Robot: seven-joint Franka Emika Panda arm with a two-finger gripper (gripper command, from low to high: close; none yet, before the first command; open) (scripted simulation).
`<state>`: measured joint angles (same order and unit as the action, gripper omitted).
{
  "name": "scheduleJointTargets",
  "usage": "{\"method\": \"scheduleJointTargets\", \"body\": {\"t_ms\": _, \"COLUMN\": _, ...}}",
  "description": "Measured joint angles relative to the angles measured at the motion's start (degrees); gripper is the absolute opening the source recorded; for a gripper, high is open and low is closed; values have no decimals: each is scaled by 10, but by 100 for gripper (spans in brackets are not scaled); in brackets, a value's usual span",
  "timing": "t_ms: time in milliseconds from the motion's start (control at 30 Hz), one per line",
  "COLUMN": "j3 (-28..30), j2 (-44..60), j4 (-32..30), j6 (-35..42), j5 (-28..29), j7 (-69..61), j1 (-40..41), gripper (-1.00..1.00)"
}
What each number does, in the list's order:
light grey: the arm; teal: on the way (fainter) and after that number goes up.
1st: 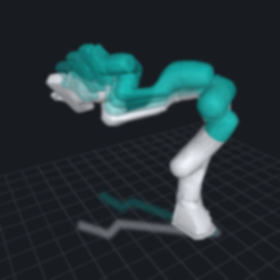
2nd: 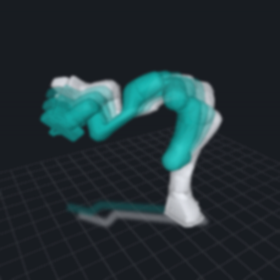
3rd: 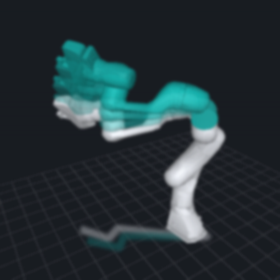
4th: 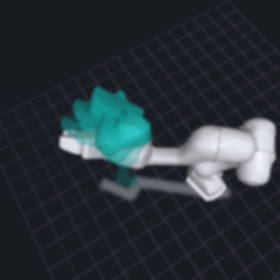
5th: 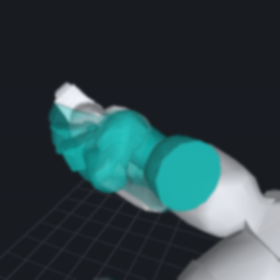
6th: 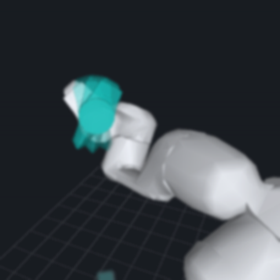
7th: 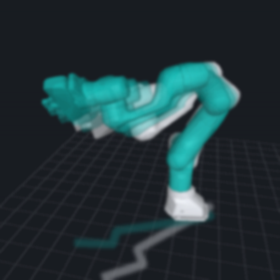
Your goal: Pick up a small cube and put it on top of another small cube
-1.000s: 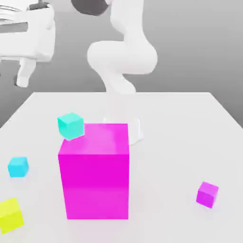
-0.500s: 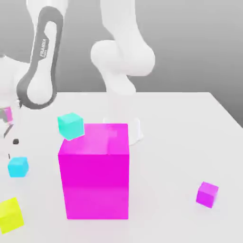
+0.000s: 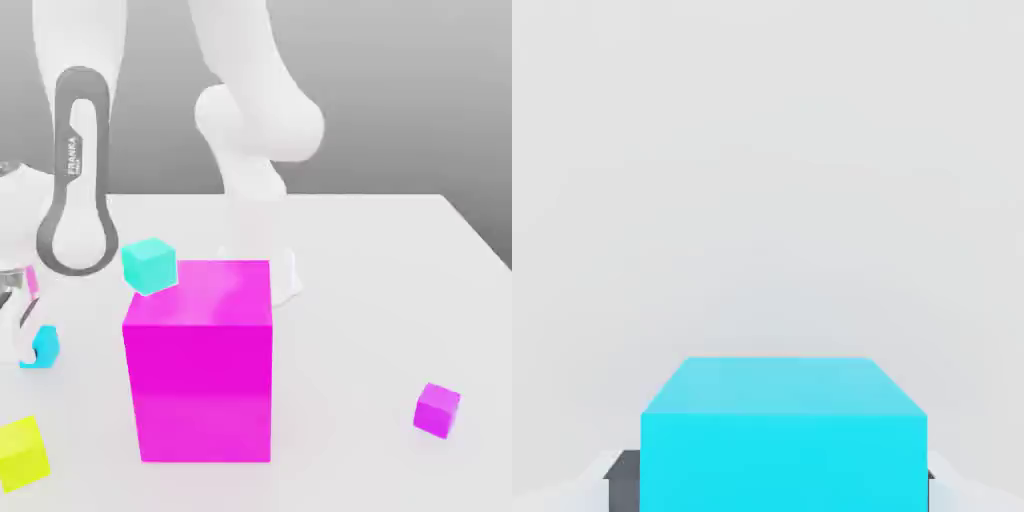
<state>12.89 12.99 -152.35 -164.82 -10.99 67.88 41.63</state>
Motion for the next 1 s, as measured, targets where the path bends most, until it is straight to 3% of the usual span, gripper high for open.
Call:
{"method": "scheduleJointTargets", "body": {"t_ms": 100, "j3": 16, "j2": -63, "j4": -9, "j6": 52, "j5": 59, "j7": 43, "j1": -16, "gripper": -100}}
{"method": "scheduleJointTargets", "body": {"t_ms": 300, "j3": -22, "j2": -191, "j4": 5, "j6": 189, "j5": 124, "j7": 89, "j1": -69, "gripper": -100}}
{"method": "scheduleJointTargets", "body": {"t_ms": 733, "j3": -133, "j2": -460, "j4": 38, "j6": 493, "j5": 103, "j7": 73, "j1": -180, "gripper": -100}}
{"method": "scheduleJointTargets", "body": {"t_ms": 867, "j3": -143, "j2": -455, "j4": -6, "j6": 443, "j5": 97, "j7": 69, "j1": -188, "gripper": -100}}
{"method": "scheduleJointTargets", "body": {"t_ms": 900, "j3": -145, "j2": -447, "j4": -20, "j6": 421, "j5": 97, "j7": 68, "j1": -188, "gripper": 100}}
{"method": "scheduleJointTargets", "body": {"t_ms": 1000, "j3": -145, "j2": -447, "j4": -20, "j6": 421, "j5": 97, "j7": 68, "j1": -188, "gripper": 100}}
